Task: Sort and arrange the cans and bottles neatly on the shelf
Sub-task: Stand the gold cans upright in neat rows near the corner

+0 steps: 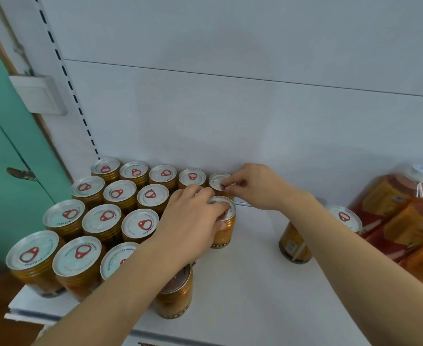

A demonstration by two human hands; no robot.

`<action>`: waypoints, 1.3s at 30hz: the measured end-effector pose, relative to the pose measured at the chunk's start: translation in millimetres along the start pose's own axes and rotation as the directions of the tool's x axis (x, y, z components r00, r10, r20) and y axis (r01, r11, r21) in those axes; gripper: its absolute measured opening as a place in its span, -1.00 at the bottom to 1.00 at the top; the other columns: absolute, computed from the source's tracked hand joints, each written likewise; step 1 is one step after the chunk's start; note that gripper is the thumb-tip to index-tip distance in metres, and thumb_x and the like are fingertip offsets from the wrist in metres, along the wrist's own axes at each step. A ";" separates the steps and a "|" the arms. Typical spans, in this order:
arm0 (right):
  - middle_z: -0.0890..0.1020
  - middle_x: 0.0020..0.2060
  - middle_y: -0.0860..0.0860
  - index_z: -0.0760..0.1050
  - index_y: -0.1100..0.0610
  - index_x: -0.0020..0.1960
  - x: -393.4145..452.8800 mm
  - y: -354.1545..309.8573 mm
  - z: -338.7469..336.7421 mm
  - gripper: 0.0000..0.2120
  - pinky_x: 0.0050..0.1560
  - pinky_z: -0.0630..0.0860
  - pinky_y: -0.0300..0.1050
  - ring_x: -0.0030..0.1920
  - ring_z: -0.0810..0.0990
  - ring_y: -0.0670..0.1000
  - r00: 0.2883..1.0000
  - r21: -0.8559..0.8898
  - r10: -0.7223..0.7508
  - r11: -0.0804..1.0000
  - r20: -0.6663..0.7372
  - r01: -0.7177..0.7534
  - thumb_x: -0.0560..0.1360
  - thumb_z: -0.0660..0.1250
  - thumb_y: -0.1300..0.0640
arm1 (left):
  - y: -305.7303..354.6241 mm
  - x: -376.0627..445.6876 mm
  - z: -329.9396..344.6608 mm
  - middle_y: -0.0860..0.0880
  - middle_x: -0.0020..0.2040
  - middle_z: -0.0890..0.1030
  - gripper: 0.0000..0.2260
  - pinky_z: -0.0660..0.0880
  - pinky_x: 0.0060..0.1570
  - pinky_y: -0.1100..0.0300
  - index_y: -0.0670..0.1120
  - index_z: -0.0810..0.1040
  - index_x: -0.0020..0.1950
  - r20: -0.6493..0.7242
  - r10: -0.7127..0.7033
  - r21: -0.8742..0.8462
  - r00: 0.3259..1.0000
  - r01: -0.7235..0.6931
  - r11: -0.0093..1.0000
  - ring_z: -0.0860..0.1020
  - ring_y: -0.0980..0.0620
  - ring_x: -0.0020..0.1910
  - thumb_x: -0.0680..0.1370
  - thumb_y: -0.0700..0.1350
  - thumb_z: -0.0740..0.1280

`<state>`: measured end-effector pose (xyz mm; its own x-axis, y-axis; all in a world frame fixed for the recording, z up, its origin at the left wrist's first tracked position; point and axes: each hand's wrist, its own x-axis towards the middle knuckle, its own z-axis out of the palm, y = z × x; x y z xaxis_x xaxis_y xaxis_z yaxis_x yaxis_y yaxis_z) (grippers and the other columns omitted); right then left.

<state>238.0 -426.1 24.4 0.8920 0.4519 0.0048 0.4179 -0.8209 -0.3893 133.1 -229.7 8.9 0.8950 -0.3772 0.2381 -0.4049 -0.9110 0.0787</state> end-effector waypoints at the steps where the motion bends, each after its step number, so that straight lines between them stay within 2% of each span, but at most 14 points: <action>1: 0.53 -0.16 -0.25 0.72 -0.09 0.27 0.7 0.6 0.2 -0.76 -0.02 0.41 -0.23 -0.02 0.54 -0.11 1.000 0.017 0.011 1.000 0.005 -0.011 0.66 0.39 -0.06 | -0.4 1.7 1.0 0.07 0.35 0.51 -0.68 0.38 0.30 -0.06 0.17 0.54 0.40 -0.002 0.000 0.003 1.000 0.000 1.000 0.37 -0.08 0.40 0.66 0.17 0.28; 5: 0.67 0.01 -0.15 0.72 -0.11 0.27 1.0 -1.5 -0.6 -0.75 0.01 0.41 -0.23 -0.02 0.56 -0.12 0.999 0.020 0.025 0.999 0.025 -0.026 0.65 0.38 -0.07 | -1.8 5.5 4.3 0.06 0.34 0.51 -0.67 0.41 0.26 -0.05 0.18 0.51 0.43 -0.009 0.000 0.014 1.000 0.000 1.000 0.39 -0.09 0.37 0.67 0.16 0.28; 9: 0.65 -0.05 -0.17 0.72 -0.11 0.26 -0.5 -3.0 -1.9 -0.75 0.00 0.42 -0.21 -0.02 0.58 -0.11 0.999 0.035 0.045 0.998 0.026 -0.046 0.65 0.38 -0.06 | -3.1 5.5 5.0 0.07 0.32 0.51 -0.67 0.41 0.23 -0.03 0.18 0.52 0.42 -0.014 0.008 0.005 1.000 -0.008 1.000 0.39 -0.09 0.36 0.66 0.17 0.27; 11: 0.66 0.01 -0.14 0.71 -0.10 0.30 -2.9 -5.0 -2.7 -0.74 0.05 0.47 -0.17 0.08 0.61 -0.06 0.999 0.008 0.034 0.999 0.034 -0.034 0.66 0.36 -0.06 | -3.3 6.1 6.2 0.06 0.34 0.49 -0.66 0.40 0.27 -0.04 0.18 0.49 0.44 -0.010 0.012 -0.006 1.000 -0.012 1.000 0.38 -0.08 0.37 0.66 0.16 0.28; 14: 0.63 0.25 -0.03 0.60 -0.12 0.43 -14.0 -6.4 -5.1 -0.66 0.32 0.49 0.01 0.28 0.55 0.02 0.999 -0.088 -0.003 0.996 0.041 0.007 0.68 0.30 -0.10 | -2.5 6.3 6.1 0.02 0.46 0.43 -0.54 0.38 0.39 -0.10 0.15 0.37 0.55 0.002 0.012 -0.035 1.000 -0.011 0.999 0.32 -0.10 0.46 0.66 0.12 0.31; 16: 0.59 0.33 -0.02 0.53 -0.16 0.49 -26.0 -3.9 -11.7 -0.60 0.39 0.47 0.07 0.36 0.52 0.05 1.000 -0.097 -0.001 0.995 0.002 0.001 0.68 0.27 -0.15 | 0.4 7.1 2.4 -0.01 0.51 0.38 -0.47 0.32 0.46 -0.12 0.11 0.30 0.61 0.004 0.028 -0.014 1.000 -0.028 1.000 0.28 -0.13 0.51 0.65 0.13 0.30; 20: 0.51 0.47 -0.06 0.47 -0.13 0.56 -58.0 9.8 -36.2 -0.57 0.43 0.38 -0.04 0.47 0.43 0.03 0.996 -0.251 0.061 0.965 -0.057 -0.073 0.70 0.27 -0.13 | 17.5 14.7 -10.5 -0.04 0.56 0.35 -0.45 0.20 0.51 -0.09 0.05 0.29 0.62 0.007 0.077 0.035 0.997 -0.077 0.996 0.22 -0.15 0.57 0.66 0.19 0.26; 24: 0.52 0.47 -0.02 0.44 -0.14 0.57 -98.2 34.2 -56.8 -0.56 0.43 0.43 0.09 0.47 0.41 0.09 0.977 -0.370 0.198 0.905 -0.075 -0.211 0.71 0.21 -0.14 | 55.1 22.5 -15.2 -0.07 0.48 0.41 -0.46 0.21 0.50 -0.12 0.03 0.31 0.59 -0.008 0.160 0.052 0.987 -0.159 0.986 0.25 -0.17 0.53 0.67 0.23 0.22; 29: 0.54 0.45 0.06 0.44 -0.08 0.56 -143.6 67.3 -69.1 -0.53 0.43 0.45 0.19 0.47 0.42 0.18 0.917 -0.455 0.396 0.808 -0.054 -0.375 0.67 0.15 -0.05 | 113.0 36.9 -3.2 -0.11 0.58 0.34 -0.44 0.23 0.51 -0.12 0.00 0.24 0.63 -0.010 0.256 -0.044 0.967 -0.256 0.966 0.26 -0.18 0.55 0.69 0.20 0.21; 32: 0.66 0.19 0.05 0.58 0.00 0.31 -159.5 75.0 -61.6 -0.65 0.26 0.53 0.14 0.24 0.54 0.18 0.911 -0.477 0.413 0.795 -0.025 -0.374 0.67 0.11 -0.04 | 136.8 46.0 17.2 -0.11 0.65 0.22 -0.38 0.21 0.54 -0.10 -0.01 0.13 0.68 0.038 0.261 -0.092 0.965 -0.257 0.962 0.23 -0.18 0.59 0.69 0.20 0.20; 35: 0.62 0.01 0.01 0.53 -0.03 0.04 -166.2 77.3 -52.6 -0.81 0.14 0.54 0.09 0.10 0.56 0.15 0.897 -0.426 0.443 0.809 -0.014 -0.406 0.63 0.13 0.07 | 146.2 46.0 38.1 -0.11 0.63 0.24 -0.46 0.27 0.50 -0.09 -0.04 0.20 0.64 0.072 0.246 -0.071 0.966 -0.241 0.968 0.30 -0.19 0.54 0.71 0.12 0.21; 37: 0.57 0.04 0.00 0.50 -0.03 0.03 -172.2 73.0 -51.8 -0.86 0.12 0.55 0.08 0.11 0.54 0.13 0.894 -0.378 0.447 0.830 0.014 -0.409 0.58 0.17 0.06 | 146.4 40.0 41.9 -0.10 0.60 0.27 -0.55 0.31 0.44 -0.07 -0.04 0.28 0.58 0.045 0.238 -0.051 0.970 -0.236 0.971 0.37 -0.20 0.48 0.70 0.00 0.23; 39: 0.53 0.13 0.01 0.54 -0.01 0.16 -179.7 67.2 -51.4 -0.76 0.13 0.57 0.06 0.16 0.53 0.12 0.900 -0.367 0.435 0.841 0.020 -0.398 0.54 0.23 -0.01 | 143.2 29.0 38.7 -0.09 0.58 0.31 -0.62 0.34 0.40 -0.06 -0.02 0.36 0.52 0.019 0.217 -0.093 0.976 -0.214 0.972 0.41 -0.20 0.42 0.69 -0.03 0.24</action>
<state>114.6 -580.4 44.7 0.9813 0.0570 -0.1839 0.0596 -0.9982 0.0088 108.3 -377.6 -10.4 0.7892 -0.5691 0.2309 -0.6030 -0.7893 0.1157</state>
